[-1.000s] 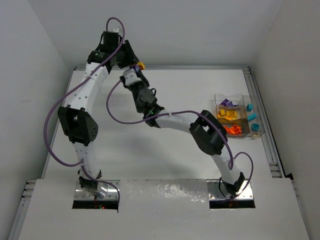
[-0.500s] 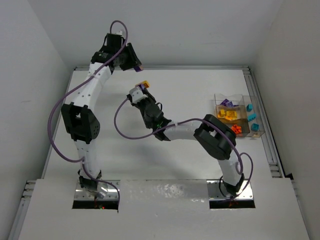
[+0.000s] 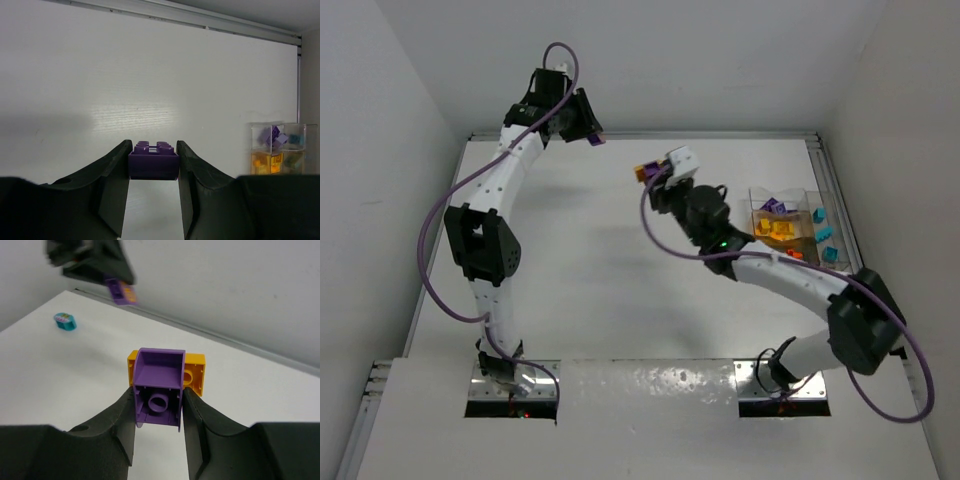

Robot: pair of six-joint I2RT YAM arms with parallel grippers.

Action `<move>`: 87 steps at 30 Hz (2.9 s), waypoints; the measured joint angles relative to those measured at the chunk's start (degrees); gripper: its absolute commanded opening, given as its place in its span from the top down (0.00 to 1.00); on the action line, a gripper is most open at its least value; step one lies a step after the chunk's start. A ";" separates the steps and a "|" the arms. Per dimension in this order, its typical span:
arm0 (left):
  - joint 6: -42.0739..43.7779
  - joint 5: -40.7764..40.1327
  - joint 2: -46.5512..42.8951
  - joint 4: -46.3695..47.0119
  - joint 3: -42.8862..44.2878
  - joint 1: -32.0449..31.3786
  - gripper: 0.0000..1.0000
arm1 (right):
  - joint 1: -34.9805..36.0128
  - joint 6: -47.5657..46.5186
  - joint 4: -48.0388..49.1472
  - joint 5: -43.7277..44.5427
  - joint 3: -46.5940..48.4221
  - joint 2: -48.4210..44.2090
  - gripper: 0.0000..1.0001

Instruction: Sort the legos into containers by color

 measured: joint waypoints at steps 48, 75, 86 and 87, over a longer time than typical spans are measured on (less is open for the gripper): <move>42.95 10.84 6.54 -15.30 -13.92 -2.16 1.00 | -20.52 7.19 -39.39 -24.17 5.09 -12.52 1.00; 17.16 12.22 28.50 44.85 14.67 -29.27 1.00 | -20.57 5.75 -54.38 11.72 10.34 -39.26 1.00; 8.17 6.38 40.15 63.60 15.93 -31.58 1.00 | -20.57 9.33 -61.61 12.70 9.86 -39.12 1.00; 7.63 6.40 40.85 64.39 15.93 -31.65 1.00 | -20.57 9.35 -61.59 12.68 9.53 -39.10 1.00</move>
